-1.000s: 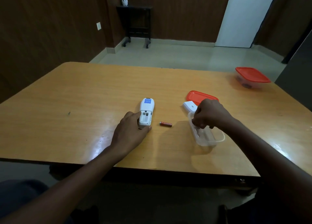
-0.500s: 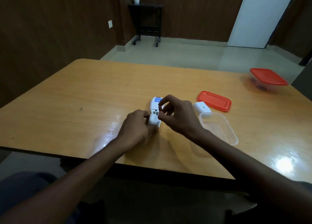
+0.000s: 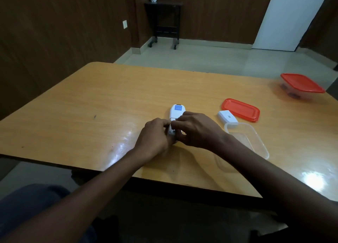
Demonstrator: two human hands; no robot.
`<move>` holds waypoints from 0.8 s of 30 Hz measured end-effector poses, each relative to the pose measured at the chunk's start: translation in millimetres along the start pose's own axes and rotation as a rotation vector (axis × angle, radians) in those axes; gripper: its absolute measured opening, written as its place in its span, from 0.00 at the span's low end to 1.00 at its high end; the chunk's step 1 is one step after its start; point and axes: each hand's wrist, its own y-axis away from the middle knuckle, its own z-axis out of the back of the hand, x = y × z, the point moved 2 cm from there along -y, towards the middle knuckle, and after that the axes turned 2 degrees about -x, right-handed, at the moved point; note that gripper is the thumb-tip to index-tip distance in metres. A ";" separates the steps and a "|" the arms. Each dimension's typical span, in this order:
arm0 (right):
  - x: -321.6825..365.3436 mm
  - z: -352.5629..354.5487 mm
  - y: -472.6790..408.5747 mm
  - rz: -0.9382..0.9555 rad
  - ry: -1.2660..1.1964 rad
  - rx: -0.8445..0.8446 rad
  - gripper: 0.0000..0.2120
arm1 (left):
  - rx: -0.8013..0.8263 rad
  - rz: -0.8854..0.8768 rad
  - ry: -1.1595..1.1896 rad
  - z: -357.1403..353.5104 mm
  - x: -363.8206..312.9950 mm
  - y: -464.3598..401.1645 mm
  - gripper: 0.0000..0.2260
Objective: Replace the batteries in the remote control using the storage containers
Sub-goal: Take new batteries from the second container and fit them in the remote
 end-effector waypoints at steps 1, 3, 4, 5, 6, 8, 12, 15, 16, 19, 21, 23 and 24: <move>0.3 0.9 0.3 -0.009 -0.019 -0.003 0.17 | 0.000 -0.005 0.003 0.0 0.1 -0.1 0.17; -2.2 0.1 1.9 -0.058 -0.004 0.026 0.03 | 0.004 -0.005 0.009 0.4 -0.5 0.3 0.19; -4.3 -1.6 2.9 -0.095 0.017 0.032 0.05 | 0.007 0.000 0.010 0.5 -0.8 0.7 0.20; -5.7 -5.0 4.5 -0.116 0.034 0.046 0.07 | 0.009 0.005 0.009 0.7 -1.1 1.1 0.21; -6.1 -6.9 4.4 -0.139 0.048 0.065 0.08 | 0.012 0.012 0.007 0.4 -1.2 1.1 0.22; -4.9 -6.3 2.9 -0.168 0.070 0.100 0.06 | 0.011 0.024 0.003 -0.4 -0.7 1.1 0.24; -15.2 3.4 6.8 -0.328 -0.041 0.121 0.12 | -0.003 0.028 -0.020 -2.2 0.1 0.2 0.27; -25.2 16.1 14.6 -0.434 -0.033 0.143 0.13 | -0.009 0.034 -0.039 -3.0 1.2 -0.6 0.29; -28.7 19.5 17.1 -0.478 0.004 0.216 0.13 | -0.007 0.037 -0.042 -3.5 1.7 -1.0 0.29; -33.3 23.0 23.6 -0.553 0.073 0.466 0.15 | -0.011 0.038 -0.050 -3.7 2.3 -2.1 0.30; -31.9 22.5 24.6 -0.562 0.034 0.529 0.14 | -0.014 0.030 -0.056 -3.8 1.3 -2.3 0.30; -29.1 21.2 22.8 -0.559 -0.003 0.509 0.14 | -0.015 0.030 -0.056 -4.1 1.0 -2.4 0.30; -27.3 21.0 20.9 -0.560 -0.033 0.463 0.14 | -0.016 0.032 -0.055 -4.4 0.9 -2.3 0.31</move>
